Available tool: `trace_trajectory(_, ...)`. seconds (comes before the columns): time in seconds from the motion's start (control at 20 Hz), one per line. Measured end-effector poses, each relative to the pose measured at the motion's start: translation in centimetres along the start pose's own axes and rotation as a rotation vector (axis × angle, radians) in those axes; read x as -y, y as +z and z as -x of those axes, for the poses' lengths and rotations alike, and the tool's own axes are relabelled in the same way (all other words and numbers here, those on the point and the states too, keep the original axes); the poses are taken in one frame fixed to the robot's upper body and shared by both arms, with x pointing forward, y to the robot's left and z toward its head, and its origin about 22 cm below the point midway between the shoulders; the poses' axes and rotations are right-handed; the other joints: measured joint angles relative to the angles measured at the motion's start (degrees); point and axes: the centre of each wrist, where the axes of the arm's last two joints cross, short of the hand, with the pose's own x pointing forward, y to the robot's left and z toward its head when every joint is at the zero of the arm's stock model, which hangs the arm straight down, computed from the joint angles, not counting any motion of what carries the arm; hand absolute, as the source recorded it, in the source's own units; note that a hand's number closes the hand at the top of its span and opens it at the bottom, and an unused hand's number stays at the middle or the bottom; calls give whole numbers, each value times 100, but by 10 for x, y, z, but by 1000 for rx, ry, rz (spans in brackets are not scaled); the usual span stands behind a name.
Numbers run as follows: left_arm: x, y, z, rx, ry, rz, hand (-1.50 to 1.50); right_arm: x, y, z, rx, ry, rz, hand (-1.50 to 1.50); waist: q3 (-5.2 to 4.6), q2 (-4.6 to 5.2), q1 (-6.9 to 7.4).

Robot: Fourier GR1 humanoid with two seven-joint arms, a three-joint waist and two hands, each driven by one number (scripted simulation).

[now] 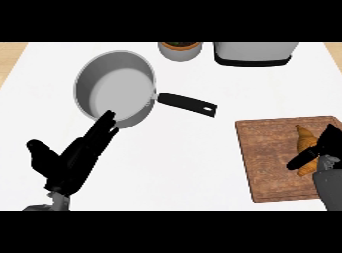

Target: Pick the croissant from the cutting board and place it in the pot

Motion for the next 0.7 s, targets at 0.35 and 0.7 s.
trace_trajectory(0.35, 3, 4, 0, -5, 0, -1, 0, -5, -5, -1, 57, -30, -41, 150, -6, -3, 5)
trace_trajectory(0.7, -1, 0, 0, -18, 1, -3, 0, -22, 3, -11, 155, -2, -16, 150, -54, -19, -26)
